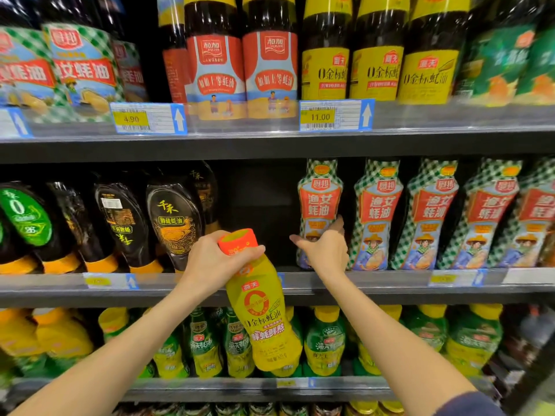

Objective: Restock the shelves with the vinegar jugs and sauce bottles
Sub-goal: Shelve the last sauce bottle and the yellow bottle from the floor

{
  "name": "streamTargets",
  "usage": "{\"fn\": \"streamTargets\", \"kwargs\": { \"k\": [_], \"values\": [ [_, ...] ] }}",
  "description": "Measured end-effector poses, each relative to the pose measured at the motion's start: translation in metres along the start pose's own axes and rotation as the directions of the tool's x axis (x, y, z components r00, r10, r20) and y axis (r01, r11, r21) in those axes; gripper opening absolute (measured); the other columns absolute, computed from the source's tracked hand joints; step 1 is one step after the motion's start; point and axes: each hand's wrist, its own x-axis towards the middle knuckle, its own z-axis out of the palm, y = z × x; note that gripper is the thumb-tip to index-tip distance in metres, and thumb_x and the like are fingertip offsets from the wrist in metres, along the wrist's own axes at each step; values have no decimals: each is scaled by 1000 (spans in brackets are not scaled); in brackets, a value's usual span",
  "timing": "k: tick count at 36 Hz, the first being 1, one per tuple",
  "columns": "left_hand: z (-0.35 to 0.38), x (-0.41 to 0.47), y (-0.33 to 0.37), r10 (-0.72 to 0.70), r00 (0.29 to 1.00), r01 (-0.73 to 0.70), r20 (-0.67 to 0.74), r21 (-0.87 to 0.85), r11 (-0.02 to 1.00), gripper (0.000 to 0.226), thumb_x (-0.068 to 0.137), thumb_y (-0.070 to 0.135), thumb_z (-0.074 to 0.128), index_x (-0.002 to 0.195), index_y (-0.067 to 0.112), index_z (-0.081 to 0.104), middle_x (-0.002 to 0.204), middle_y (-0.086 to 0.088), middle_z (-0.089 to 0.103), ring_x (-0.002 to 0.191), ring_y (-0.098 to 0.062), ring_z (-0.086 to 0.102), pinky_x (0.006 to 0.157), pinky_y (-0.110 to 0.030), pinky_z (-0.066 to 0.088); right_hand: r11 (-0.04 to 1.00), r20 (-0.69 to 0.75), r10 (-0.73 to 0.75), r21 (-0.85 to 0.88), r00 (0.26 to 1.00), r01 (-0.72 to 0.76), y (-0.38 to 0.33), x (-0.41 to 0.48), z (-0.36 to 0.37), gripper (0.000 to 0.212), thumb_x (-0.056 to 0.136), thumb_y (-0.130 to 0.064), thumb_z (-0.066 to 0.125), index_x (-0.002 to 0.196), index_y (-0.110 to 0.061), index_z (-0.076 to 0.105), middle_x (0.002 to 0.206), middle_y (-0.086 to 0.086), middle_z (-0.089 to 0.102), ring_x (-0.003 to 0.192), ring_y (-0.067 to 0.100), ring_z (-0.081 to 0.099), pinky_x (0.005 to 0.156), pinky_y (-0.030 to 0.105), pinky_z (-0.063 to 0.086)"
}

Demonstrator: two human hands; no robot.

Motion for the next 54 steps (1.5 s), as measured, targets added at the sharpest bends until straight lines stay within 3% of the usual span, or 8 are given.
{"fn": "streamTargets", "kwargs": {
  "k": [6, 15, 22, 31, 36, 40, 45, 54],
  "values": [
    [-2, -2, -4, 2, 1000, -2, -10, -3, 1000, 70, 43, 76, 61, 83, 19, 65, 81, -2, 70, 81, -17, 67, 77, -40, 54, 1000, -29, 29, 1, 999, -29, 1, 6, 8, 85, 71, -46, 77, 129, -1, 34, 123, 16, 54, 112, 35, 55, 80, 39, 48],
    [-6, -2, -9, 22, 1000, -22, -3, 28, 999, 66, 44, 77, 60, 79, 21, 61, 79, 0, 67, 78, -15, 65, 63, -25, 45, 997, 42, -12, -79, 999, 16, 8, 9, -1, 90, 75, -47, 73, 135, 3, 28, 115, 13, 55, 101, 31, 60, 67, 32, 43],
    [-8, -1, -4, 30, 999, -30, -13, 16, 999, 72, 42, 77, 60, 87, 21, 62, 86, 0, 69, 83, -14, 66, 73, -35, 56, 996, 42, 11, -86, 999, -7, 16, 5, -2, 73, 74, -54, 71, 115, 0, 43, 87, 3, 60, 74, 22, 56, 60, 29, 41],
    [-12, -2, -3, 39, 999, -38, -32, 34, 999, 77, 42, 78, 58, 92, 20, 63, 87, 2, 68, 82, -11, 65, 67, -25, 50, 998, 68, -17, 63, 998, 13, 15, -1, -9, 93, 70, -47, 78, 134, -1, 27, 111, 13, 57, 105, 30, 59, 77, 39, 52],
    [-13, -4, -2, 55, 998, -54, -23, 34, 998, 75, 42, 78, 57, 89, 19, 63, 85, 2, 68, 81, -10, 65, 66, -24, 49, 968, 96, -74, 247, 993, 48, 6, -32, -27, 96, 76, -33, 77, 146, -3, 18, 141, 9, 34, 134, 24, 34, 104, 32, 34],
    [-12, -1, 0, 51, 998, -50, -32, 27, 998, 76, 43, 78, 58, 90, 19, 65, 84, 2, 70, 80, -11, 67, 71, -30, 55, 861, 86, -153, 500, 984, 90, 2, -96, -25, 88, 73, -35, 79, 143, -26, 27, 138, -13, 33, 133, 9, 35, 111, 33, 34],
    [-11, 1, 8, 51, 997, -51, -52, -10, 999, 67, 41, 76, 60, 83, 24, 62, 83, 3, 69, 80, -11, 66, 67, -29, 53, 901, 271, -276, 406, 922, 151, 3, -160, 8, 103, 69, -46, 79, 142, -48, 7, 148, -16, 19, 135, 0, 25, 110, 26, 35],
    [-22, 0, 39, 185, 972, -174, -144, 85, 981, 59, 52, 69, 72, 85, 21, 65, 81, 7, 67, 79, -9, 65, 63, -24, 48, 836, 29, -278, 499, 960, 227, -14, -158, 24, 94, 79, -18, 75, 132, -59, 9, 143, -15, 24, 130, -6, 27, 104, 19, 38]
  ]
}}
